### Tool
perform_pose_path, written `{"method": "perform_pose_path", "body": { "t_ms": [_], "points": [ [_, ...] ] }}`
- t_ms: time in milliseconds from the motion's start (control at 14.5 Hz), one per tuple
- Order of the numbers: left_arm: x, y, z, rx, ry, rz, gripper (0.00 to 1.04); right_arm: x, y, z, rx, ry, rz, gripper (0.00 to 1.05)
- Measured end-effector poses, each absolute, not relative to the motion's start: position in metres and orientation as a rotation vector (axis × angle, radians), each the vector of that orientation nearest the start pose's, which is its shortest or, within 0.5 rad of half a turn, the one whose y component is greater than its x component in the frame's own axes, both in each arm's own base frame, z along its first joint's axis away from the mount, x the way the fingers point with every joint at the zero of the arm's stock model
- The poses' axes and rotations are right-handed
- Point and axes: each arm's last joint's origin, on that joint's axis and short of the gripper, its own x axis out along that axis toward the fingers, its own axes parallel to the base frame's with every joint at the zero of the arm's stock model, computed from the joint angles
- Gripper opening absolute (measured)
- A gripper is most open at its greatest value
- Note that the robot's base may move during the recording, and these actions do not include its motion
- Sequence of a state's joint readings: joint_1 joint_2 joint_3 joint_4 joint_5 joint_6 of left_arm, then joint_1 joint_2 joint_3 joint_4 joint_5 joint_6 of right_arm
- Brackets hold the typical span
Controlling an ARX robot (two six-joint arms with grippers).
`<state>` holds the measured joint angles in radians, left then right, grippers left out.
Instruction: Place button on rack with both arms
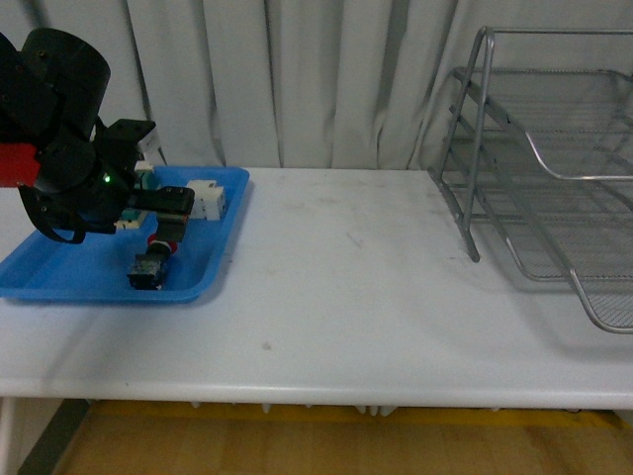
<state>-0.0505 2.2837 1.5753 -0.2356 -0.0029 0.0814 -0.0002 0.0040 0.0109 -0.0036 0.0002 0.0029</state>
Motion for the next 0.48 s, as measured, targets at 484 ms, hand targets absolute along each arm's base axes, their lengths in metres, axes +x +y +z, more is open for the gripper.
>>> {"method": "perform_pose_path", "body": {
  "t_ms": [484],
  "points": [
    [0.475, -0.018, 0.092, 0.077, 0.999, -0.104, 0.98, 0.097, 0.000, 0.167, 0.003, -0.003, 0.000, 0.98]
  ]
}}
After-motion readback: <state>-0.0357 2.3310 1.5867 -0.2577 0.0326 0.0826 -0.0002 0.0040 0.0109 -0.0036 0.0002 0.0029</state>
